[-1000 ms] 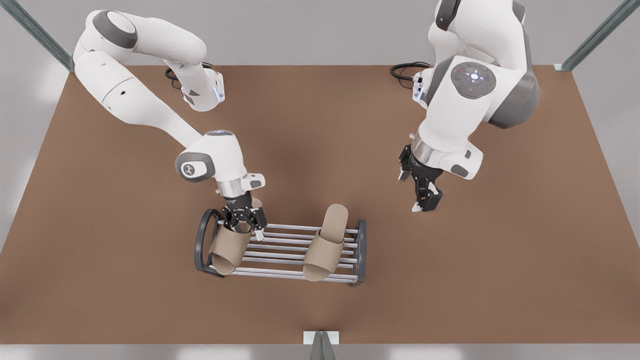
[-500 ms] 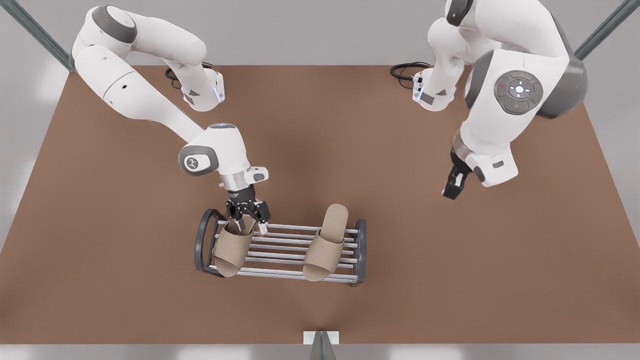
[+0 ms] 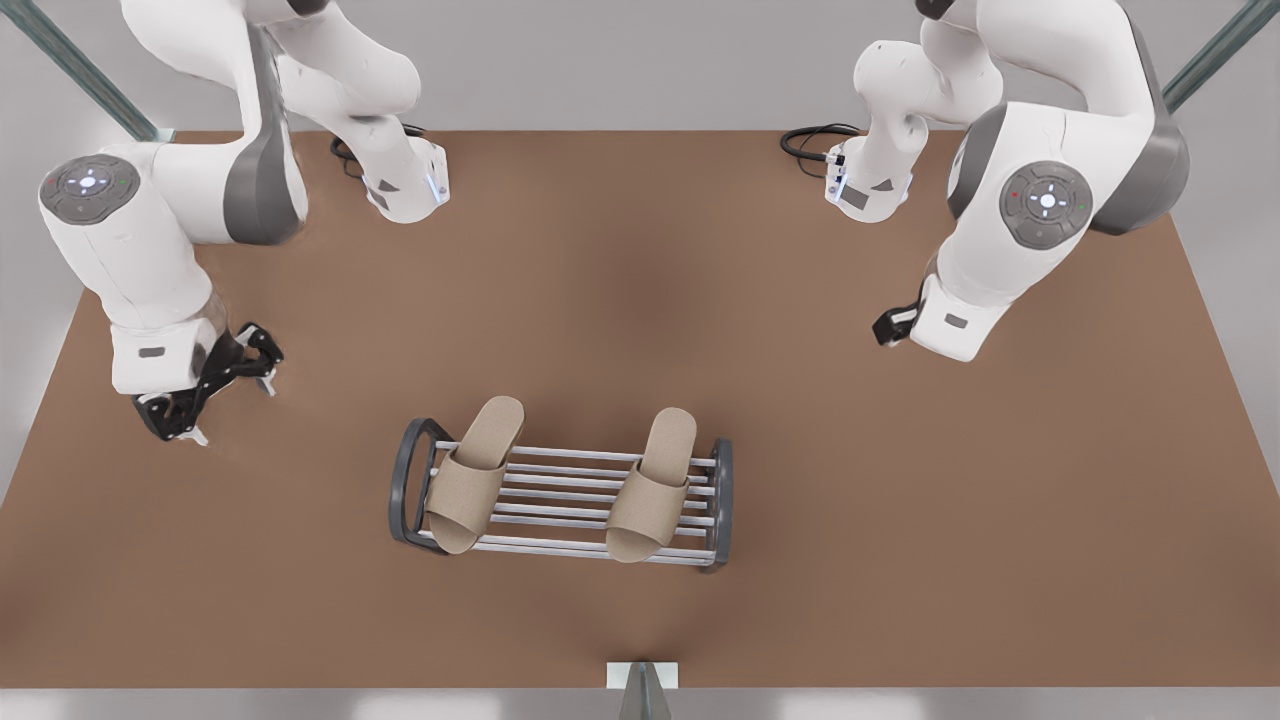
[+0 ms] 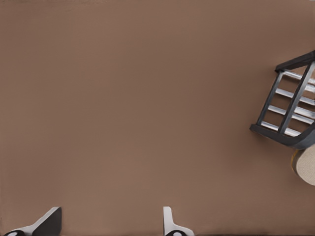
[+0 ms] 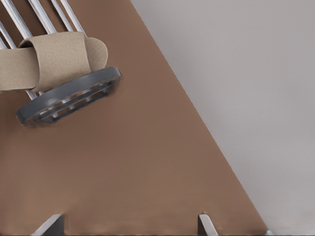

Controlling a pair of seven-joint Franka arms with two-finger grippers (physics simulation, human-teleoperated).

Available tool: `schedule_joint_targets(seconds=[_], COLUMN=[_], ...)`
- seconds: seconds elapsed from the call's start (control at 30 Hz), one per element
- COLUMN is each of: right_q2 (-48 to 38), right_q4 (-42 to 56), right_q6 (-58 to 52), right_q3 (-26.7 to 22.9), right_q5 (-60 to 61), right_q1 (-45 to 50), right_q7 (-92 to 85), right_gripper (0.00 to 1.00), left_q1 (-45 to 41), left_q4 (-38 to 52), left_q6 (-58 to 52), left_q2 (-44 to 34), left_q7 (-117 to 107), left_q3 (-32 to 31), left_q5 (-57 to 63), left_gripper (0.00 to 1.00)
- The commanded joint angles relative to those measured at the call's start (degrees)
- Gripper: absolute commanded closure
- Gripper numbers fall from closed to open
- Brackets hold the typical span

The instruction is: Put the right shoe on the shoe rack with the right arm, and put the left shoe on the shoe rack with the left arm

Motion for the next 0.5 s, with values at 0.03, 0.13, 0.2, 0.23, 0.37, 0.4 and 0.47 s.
schedule_joint_targets(seconds=[0.03,0.13,0.2,0.23,0.37,0.4,0.47], right_q2=[-1.4,-1.2,-0.5,-0.3,0.2,0.2,0.2], right_q4=[-1.2,0.3,2.1,2.1,2.3,2.3,2.3], right_q6=[-13.2,-23.5,-23.4,-23.1,-23.0,-23.0,-23.0], right_q3=[-2.1,-1.8,-2.0,-2.0,-2.1,-2.1,-2.1], right_q5=[5.4,7.7,7.7,7.6,7.5,7.6,7.6], right_q1=[2.4,1.0,-0.5,-0.6,-0.7,-0.7,-0.7], right_q7=[37.2,54.2,53.5,51.7,51.6,51.5,51.5], right_gripper=[0.0,0.0,0.0,0.0,0.0,0.0,0.0], left_q1=[0.1,0.1,0.1,0.1,0.1,0.1,0.2], left_q4=[-0.3,-0.4,-0.4,-0.4,-0.4,-0.5,-0.5], left_q6=[-0.1,-0.3,-0.4,-0.5,-0.5,-0.5,-0.5], left_q2=[0.0,-0.1,-0.1,-0.1,-0.2,-0.2,-0.2], left_q7=[35.8,35.7,35.7,35.7,35.7,35.7,35.7], left_q3=[0.0,0.0,0.0,0.0,0.0,0.0,0.0], left_q5=[0.0,-0.1,-0.1,-0.1,-0.1,-0.1,-0.1], left_gripper=[0.0,0.0,0.0,0.0,0.0,0.0,0.0])
